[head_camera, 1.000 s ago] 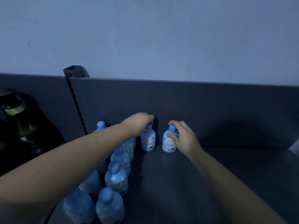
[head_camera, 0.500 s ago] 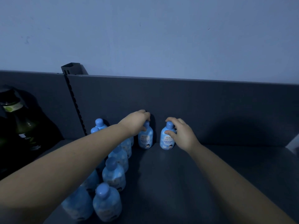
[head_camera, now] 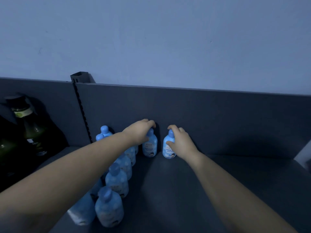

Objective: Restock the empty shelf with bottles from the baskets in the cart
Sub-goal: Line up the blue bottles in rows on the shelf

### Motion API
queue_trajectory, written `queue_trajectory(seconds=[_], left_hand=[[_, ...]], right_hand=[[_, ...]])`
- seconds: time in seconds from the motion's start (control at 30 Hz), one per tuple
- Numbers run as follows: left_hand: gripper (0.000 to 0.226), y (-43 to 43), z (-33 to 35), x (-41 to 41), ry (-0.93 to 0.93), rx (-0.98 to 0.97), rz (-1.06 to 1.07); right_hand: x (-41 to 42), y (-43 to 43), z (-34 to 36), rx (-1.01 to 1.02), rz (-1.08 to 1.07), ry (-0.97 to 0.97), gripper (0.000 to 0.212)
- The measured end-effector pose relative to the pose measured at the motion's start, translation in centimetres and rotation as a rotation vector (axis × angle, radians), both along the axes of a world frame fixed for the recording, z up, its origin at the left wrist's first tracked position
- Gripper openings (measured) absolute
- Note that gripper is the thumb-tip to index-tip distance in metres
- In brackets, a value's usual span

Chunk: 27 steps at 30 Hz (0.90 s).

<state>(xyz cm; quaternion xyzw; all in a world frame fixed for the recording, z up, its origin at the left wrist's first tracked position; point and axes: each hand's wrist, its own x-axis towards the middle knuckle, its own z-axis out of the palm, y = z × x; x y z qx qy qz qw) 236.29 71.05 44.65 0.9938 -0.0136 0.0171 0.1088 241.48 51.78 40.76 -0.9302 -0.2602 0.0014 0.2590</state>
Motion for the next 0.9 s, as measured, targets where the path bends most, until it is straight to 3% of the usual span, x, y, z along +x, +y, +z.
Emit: queue_trajectory(seconds=[0.1, 0.27, 0.5, 0.7, 0.9], left_hand=[[0.067, -0.1, 0.6, -0.9, -0.001, 0.009, 0.017], [0.07, 0.7, 2.5, -3.8, -0.087, 0.104, 0.052], [0.084, 5.5, 3.9, -13.4, -0.062, 0.112, 0.283], [0.095, 8.2, 2.6, -22.8, 0.002, 0.259, 0.465], [0.093, 9.9, 2.7, -30.7, -0.018, 0.295, 0.592]], right_hand=[[-0.8, 0.2, 0.4, -0.079, -0.023, 0.01, 0.069], [-2.5, 1.1, 2.2, -0.147, -0.064, -0.193, 0.069], [-6.4, 3.1, 5.1, -0.161, 0.124, -0.236, 0.071], [-11.5, 7.3, 6.5, -0.262, 0.323, -0.379, 0.077], [-18.1, 12.4, 7.8, -0.249, 0.485, -0.417, 0.08]])
